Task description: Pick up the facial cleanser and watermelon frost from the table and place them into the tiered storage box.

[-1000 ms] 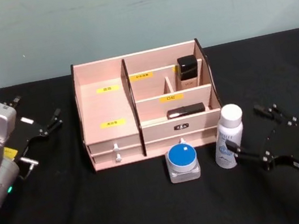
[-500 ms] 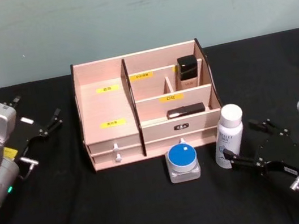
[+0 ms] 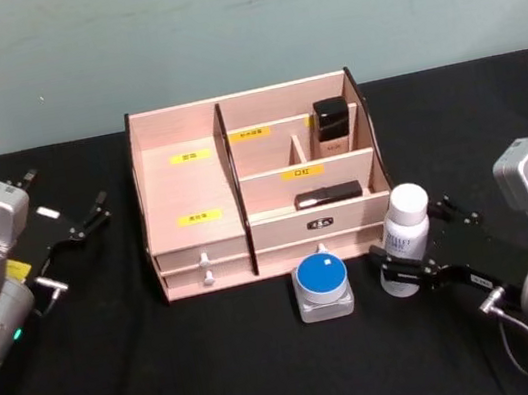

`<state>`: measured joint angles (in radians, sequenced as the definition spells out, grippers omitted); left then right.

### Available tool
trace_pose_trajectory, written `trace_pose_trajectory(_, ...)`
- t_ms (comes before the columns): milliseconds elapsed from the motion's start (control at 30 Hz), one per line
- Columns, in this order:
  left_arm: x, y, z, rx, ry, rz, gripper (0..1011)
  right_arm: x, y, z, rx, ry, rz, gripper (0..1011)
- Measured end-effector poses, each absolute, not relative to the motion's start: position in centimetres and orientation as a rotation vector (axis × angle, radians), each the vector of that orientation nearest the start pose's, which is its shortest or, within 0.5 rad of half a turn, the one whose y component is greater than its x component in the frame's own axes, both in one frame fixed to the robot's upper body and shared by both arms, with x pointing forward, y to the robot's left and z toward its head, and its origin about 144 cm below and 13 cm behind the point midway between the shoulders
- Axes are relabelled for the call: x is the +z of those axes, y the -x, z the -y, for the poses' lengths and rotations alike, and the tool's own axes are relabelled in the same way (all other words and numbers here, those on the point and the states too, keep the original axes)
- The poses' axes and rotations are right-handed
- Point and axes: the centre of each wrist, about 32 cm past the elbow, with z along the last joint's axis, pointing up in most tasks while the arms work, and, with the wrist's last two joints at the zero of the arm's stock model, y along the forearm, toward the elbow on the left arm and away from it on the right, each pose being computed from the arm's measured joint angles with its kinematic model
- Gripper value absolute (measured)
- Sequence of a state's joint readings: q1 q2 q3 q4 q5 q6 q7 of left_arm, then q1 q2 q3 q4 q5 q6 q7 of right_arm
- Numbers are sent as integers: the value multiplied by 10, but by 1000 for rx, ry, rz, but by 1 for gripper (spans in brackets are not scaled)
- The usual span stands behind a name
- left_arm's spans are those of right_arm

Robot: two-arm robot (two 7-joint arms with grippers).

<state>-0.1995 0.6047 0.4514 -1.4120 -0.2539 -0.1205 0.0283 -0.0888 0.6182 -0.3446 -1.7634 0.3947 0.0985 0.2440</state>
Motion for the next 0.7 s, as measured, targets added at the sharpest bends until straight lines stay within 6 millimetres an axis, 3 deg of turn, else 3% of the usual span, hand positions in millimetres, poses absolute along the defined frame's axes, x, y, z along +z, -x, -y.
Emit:
trace_pose_trajectory(267,1140,-489,-310,1248,-304,285,1010,1156,-422,272,-914,256,-27,1002)
trace_pose_trajectory(633,1140,-489,-310,1248,-305,285,1010,1156,-420,273,-915,259,-26,1002)
trace_pose_trajectory(700,1140,-489,-310,1248,-304,285,1010,1156,-420,273,-916,260,-25,964)
